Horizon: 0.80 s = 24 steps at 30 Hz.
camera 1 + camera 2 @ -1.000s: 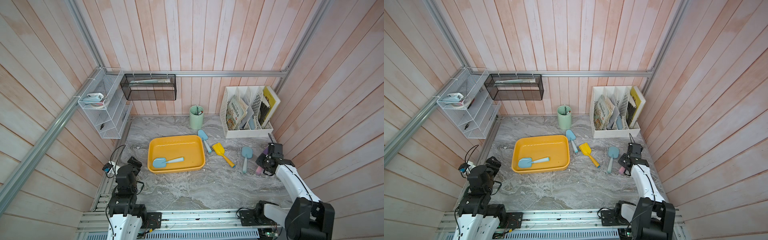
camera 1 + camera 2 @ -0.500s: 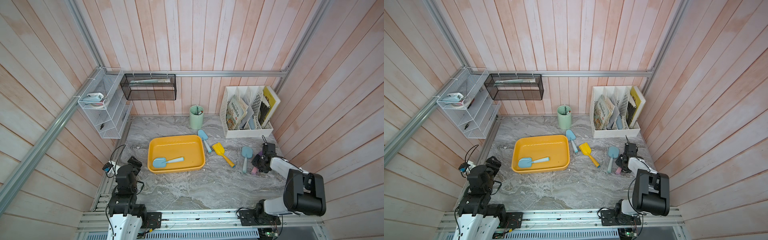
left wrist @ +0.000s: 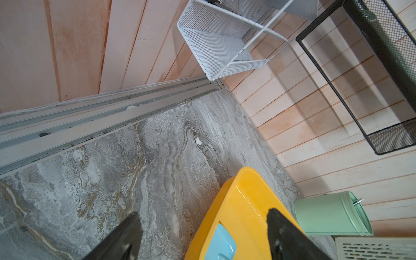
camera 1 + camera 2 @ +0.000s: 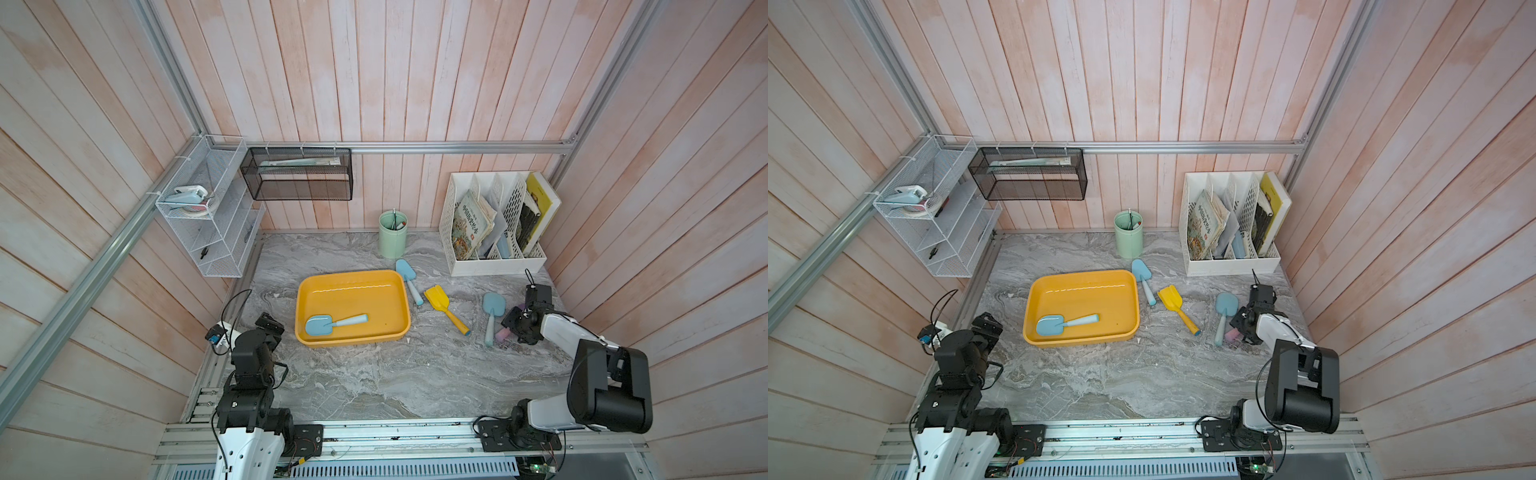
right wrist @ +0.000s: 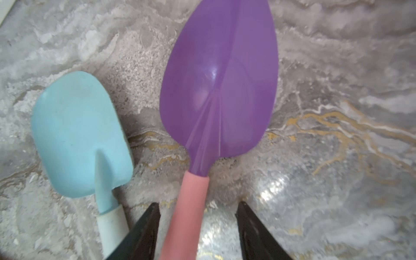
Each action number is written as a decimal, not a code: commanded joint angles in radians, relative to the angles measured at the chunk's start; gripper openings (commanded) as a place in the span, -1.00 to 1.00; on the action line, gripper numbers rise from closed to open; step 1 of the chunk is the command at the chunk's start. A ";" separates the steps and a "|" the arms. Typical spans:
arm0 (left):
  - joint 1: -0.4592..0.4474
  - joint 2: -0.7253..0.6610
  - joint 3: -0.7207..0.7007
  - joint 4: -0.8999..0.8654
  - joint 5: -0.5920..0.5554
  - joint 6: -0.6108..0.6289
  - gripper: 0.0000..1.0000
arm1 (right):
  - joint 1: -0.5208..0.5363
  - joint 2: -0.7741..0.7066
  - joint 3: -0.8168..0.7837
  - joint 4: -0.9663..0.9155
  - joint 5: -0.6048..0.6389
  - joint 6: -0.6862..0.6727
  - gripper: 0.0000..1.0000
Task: Take the shovel out of the storage box
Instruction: Place the shovel at the center of the board, then pick up the shovel from the storage box.
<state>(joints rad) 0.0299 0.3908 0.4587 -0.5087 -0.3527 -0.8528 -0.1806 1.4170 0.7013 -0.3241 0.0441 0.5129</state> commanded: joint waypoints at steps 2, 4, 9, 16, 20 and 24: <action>0.001 -0.010 0.020 -0.014 -0.019 0.018 0.80 | 0.011 -0.125 0.133 -0.133 0.051 0.009 0.18; 0.001 -0.016 0.021 -0.020 -0.023 0.015 0.80 | 0.061 -0.190 0.204 -0.158 0.091 0.015 0.21; 0.001 -0.035 0.020 -0.030 -0.019 0.006 0.80 | 0.253 -0.179 0.428 -0.168 0.070 -0.039 0.49; 0.000 -0.048 0.029 -0.053 -0.011 -0.008 0.80 | 0.568 0.055 0.632 -0.012 -0.162 -0.294 0.36; 0.000 -0.049 0.043 -0.064 -0.005 -0.009 0.80 | 0.763 0.215 0.776 -0.054 -0.189 -0.485 0.36; 0.001 -0.049 0.051 -0.076 -0.011 -0.008 0.80 | 0.892 0.322 0.792 -0.006 -0.207 -0.655 0.29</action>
<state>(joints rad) 0.0299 0.3519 0.4782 -0.5617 -0.3565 -0.8581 0.6582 1.7103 1.4788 -0.3412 -0.1184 0.0483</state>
